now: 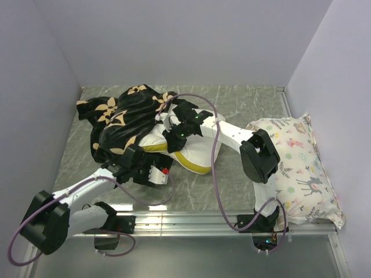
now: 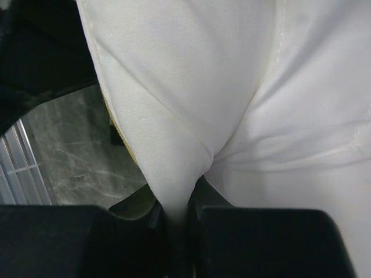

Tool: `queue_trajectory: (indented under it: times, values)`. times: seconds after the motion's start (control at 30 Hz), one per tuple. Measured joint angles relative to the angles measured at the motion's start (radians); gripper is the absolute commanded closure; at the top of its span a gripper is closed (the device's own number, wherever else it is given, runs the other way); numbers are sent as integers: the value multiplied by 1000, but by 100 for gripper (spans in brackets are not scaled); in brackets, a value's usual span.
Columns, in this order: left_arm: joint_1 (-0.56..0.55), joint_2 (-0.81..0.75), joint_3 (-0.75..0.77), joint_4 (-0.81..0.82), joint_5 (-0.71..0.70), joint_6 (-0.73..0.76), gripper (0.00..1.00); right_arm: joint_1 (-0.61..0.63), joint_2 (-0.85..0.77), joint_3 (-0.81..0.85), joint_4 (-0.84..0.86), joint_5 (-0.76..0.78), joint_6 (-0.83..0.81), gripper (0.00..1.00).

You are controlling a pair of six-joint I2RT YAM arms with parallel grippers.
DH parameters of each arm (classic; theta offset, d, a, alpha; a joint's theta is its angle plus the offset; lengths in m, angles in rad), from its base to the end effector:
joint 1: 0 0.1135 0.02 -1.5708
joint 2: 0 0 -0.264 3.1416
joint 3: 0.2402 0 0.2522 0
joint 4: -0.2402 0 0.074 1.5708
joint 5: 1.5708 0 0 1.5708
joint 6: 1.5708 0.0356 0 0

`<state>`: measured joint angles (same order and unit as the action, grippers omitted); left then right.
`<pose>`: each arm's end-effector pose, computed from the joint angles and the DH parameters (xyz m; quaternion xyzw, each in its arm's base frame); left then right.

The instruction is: Put the pillow into the pillowcase

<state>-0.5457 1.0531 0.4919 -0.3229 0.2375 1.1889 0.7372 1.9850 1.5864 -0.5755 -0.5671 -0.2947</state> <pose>0.1645 -0.1097 0.1793 0.7388 0.5744 -0.0002 0.3524 0.3083 0.3057 0.2293 -0.5243 0.7576 0.3228 0.2166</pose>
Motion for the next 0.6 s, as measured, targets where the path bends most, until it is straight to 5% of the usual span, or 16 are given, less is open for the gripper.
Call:
queue_trajectory:
  times: [0.4,0.47,0.5,0.53,0.6]
  values:
    - [-4,177,50,-8,-83,118,25,-11,0,2,-24,-23,-17,100]
    - [-6,195,56,7,-105,117,38,-14,-1,2,-25,-27,-21,100]
    - [-6,206,60,8,-106,116,50,-14,-1,2,-26,-29,-24,100]
    - [-6,221,68,5,-106,110,74,-14,-1,2,-26,-31,-25,100]
    - [-14,266,100,-18,-95,87,93,-15,-1,2,-28,-38,-24,100]
